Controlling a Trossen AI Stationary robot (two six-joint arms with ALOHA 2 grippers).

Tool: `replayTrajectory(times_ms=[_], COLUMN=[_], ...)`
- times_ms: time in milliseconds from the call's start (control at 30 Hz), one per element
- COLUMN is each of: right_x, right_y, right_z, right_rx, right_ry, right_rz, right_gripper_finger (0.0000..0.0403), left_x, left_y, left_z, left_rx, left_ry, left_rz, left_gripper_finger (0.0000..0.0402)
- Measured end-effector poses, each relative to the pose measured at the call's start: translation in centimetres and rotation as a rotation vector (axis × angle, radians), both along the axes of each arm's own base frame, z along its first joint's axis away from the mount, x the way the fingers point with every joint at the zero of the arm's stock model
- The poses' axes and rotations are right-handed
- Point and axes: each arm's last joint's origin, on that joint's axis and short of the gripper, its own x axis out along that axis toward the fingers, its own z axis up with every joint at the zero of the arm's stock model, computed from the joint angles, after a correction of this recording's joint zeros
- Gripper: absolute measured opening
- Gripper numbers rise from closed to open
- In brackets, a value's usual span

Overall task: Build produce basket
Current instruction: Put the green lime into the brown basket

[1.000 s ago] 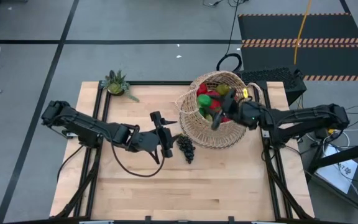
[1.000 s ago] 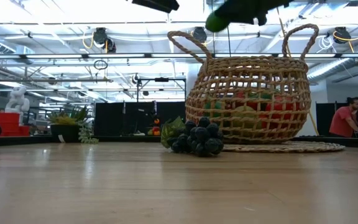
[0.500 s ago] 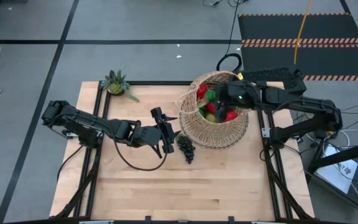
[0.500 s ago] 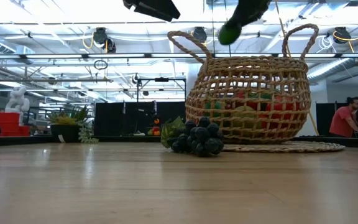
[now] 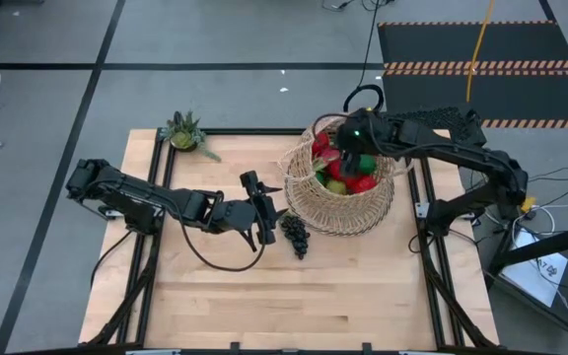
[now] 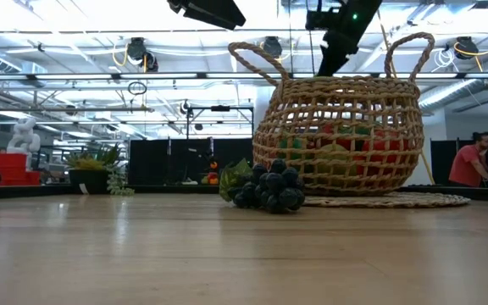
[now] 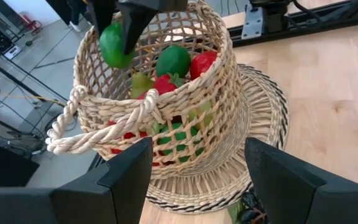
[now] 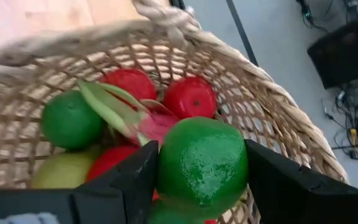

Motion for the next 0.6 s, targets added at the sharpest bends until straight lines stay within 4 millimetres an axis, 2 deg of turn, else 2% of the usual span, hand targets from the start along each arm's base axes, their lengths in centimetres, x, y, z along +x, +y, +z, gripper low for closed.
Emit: replayTrajectory(times_ms=[267,600], right_x=[-0.2,-0.7], right_y=[-1.5,-2.1], right_z=[-1.3,-2.6], right_rx=[0.084,0.100], right_ry=[0.048,0.082], right_rz=[-0.014,-0.036], right_gripper_finger=[0.0216,0.0216], left_x=[0.0,0.1], left_y=[0.0,0.0], left_z=[0.0,0.1], left_rx=[-0.001,-0.004], left_ry=[-0.001,-0.012], left_rz=[-0.001,0.000], left_gripper_finger=[0.0253,0.0253])
